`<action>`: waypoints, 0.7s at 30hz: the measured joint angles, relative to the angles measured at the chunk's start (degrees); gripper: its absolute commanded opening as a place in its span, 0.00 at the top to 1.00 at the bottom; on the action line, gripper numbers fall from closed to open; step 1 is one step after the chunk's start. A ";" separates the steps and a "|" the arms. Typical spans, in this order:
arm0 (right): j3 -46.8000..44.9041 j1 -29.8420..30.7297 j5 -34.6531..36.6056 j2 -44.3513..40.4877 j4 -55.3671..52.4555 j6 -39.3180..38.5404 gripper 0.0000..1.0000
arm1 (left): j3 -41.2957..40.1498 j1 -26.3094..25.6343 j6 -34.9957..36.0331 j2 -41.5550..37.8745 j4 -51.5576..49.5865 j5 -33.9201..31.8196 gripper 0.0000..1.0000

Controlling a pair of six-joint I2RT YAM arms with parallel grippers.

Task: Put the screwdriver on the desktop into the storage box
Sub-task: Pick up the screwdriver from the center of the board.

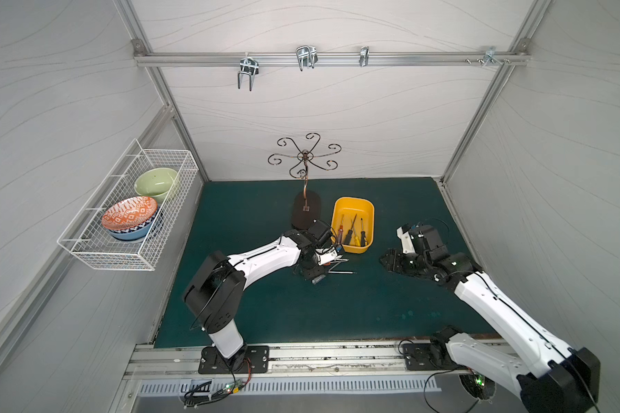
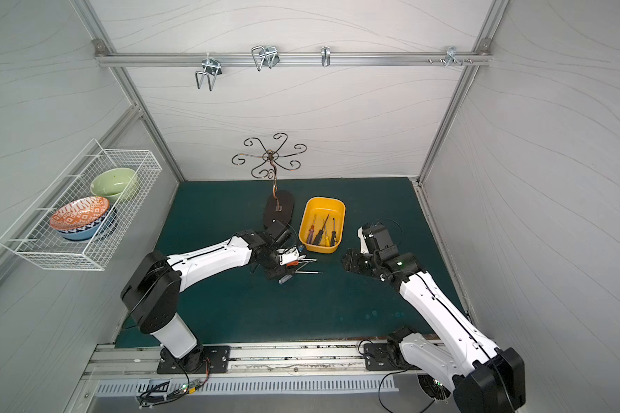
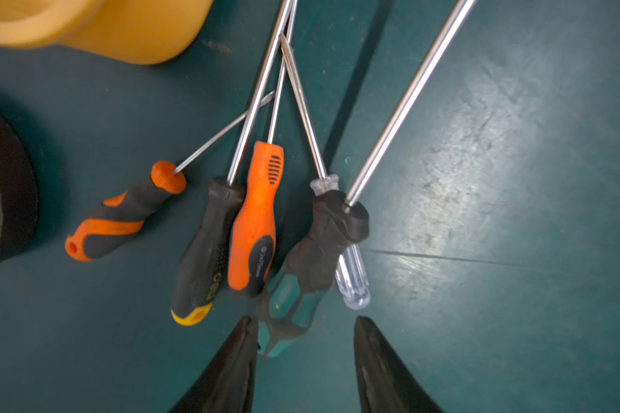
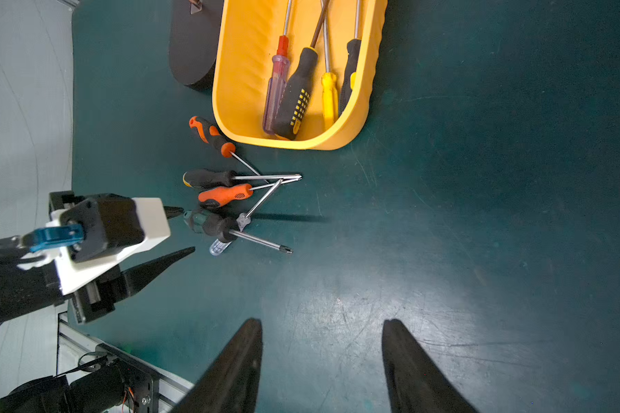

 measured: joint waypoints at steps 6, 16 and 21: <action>-0.11 0.00 0.00 0.02 0.11 0.00 0.43 | 1.16 0.00 2.32 3.41 -1.33 -0.90 0.57; -0.24 -0.17 -0.11 0.50 0.20 0.00 0.43 | 1.46 0.15 3.15 4.46 -2.08 0.50 0.55; -0.24 -0.35 -0.11 0.55 0.22 0.00 0.43 | 2.97 0.33 2.91 6.21 -2.47 1.86 0.54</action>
